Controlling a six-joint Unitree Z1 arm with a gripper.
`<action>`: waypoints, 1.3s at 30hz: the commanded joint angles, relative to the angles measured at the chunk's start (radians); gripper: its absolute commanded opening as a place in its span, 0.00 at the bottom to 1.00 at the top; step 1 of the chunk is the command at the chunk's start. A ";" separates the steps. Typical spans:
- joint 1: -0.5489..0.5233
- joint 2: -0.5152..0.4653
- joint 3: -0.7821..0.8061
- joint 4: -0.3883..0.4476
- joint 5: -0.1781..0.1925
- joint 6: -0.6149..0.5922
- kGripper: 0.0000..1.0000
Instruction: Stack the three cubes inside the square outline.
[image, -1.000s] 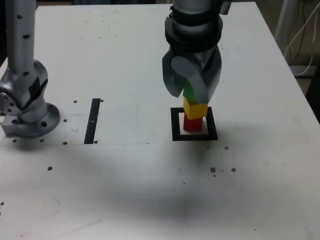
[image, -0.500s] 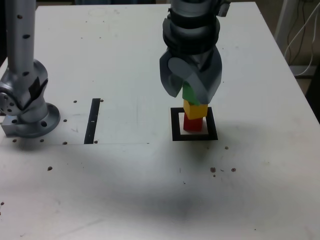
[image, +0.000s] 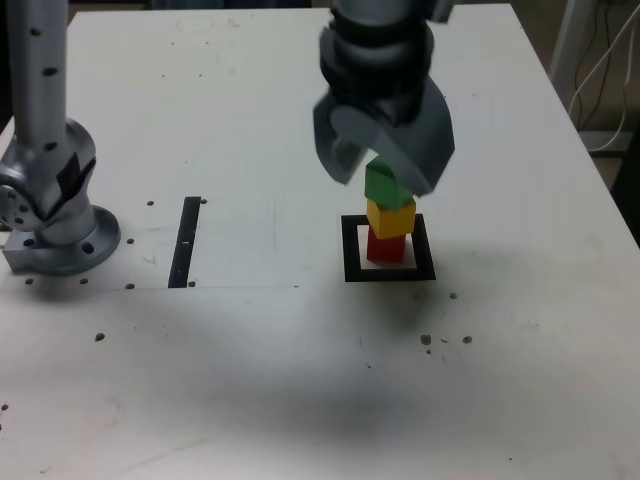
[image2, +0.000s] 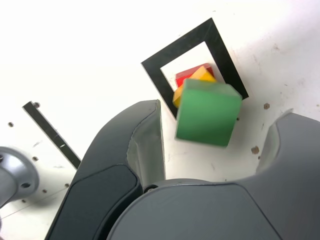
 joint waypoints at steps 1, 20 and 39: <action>0.003 -0.039 -0.011 0.033 0.002 -0.002 0.99; 0.007 -0.355 0.381 0.082 -0.064 -0.141 0.99; -0.001 -0.375 0.681 -0.075 -0.236 -0.369 0.99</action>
